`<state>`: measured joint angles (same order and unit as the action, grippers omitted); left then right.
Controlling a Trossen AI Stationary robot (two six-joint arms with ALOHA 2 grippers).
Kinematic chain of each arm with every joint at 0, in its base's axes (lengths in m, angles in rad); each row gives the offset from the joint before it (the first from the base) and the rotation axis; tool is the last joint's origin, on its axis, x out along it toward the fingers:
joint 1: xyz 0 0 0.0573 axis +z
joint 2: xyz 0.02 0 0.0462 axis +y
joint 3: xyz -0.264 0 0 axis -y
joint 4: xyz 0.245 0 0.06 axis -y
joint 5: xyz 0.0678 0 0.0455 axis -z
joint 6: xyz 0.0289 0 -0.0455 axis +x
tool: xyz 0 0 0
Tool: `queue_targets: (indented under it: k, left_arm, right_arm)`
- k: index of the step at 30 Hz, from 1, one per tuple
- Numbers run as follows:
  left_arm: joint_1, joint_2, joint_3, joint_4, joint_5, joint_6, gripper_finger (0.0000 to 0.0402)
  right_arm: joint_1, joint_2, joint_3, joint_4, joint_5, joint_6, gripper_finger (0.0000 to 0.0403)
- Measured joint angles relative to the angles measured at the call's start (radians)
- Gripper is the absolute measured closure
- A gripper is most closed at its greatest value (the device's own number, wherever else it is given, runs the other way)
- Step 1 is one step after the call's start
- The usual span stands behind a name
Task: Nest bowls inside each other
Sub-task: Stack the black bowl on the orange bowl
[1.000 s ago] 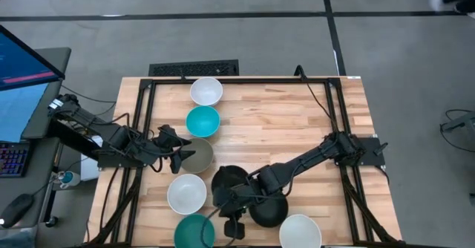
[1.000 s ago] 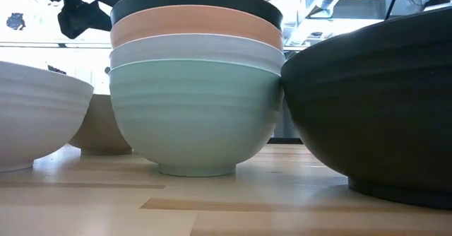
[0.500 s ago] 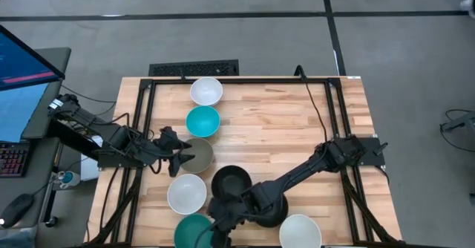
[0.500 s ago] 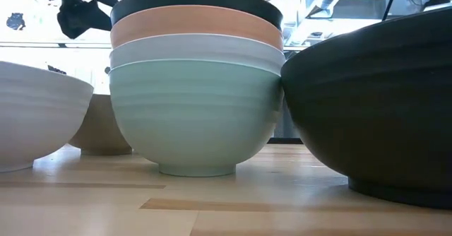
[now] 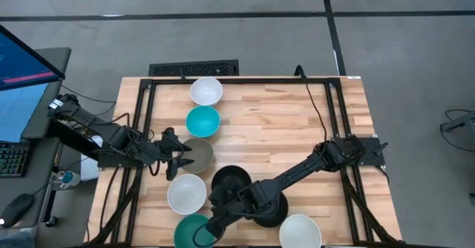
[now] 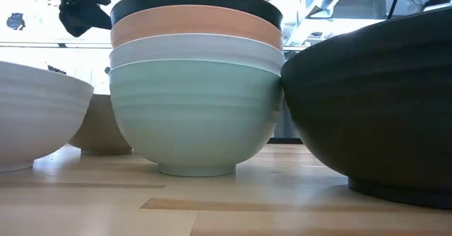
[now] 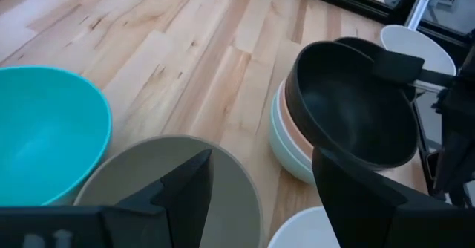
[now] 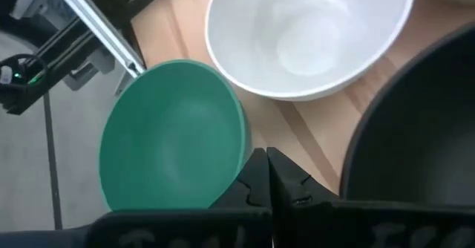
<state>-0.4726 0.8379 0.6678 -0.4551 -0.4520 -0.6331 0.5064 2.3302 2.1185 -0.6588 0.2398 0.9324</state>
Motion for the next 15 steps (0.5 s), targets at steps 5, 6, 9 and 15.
queue_targets:
  k: [5, 6, 9, 15]
  left_arm:
    - [0.0, 0.0, 0.0, 0.0, 0.002, 0.029, 0.018]
    - [0.0, 0.0, 0.0, 0.0, 0.002, 0.034, 0.018]
    - [0.0, 0.0, 0.0, 0.0, -0.001, 0.044, 0.018]
    - [0.0, 0.0, 0.0, 0.0, -0.005, 0.047, 0.018]
  right_arm:
    - [0.002, 0.0, 0.0, -0.041, -0.008, 0.012, 0.0399]
    - [0.002, 0.0, 0.0, -0.045, -0.016, 0.015, 0.0399]
    - [0.002, 0.0, 0.0, -0.077, -0.039, 0.032, 0.0399]
    - [0.001, 0.0, 0.0, -0.115, -0.031, 0.04, 0.0399]
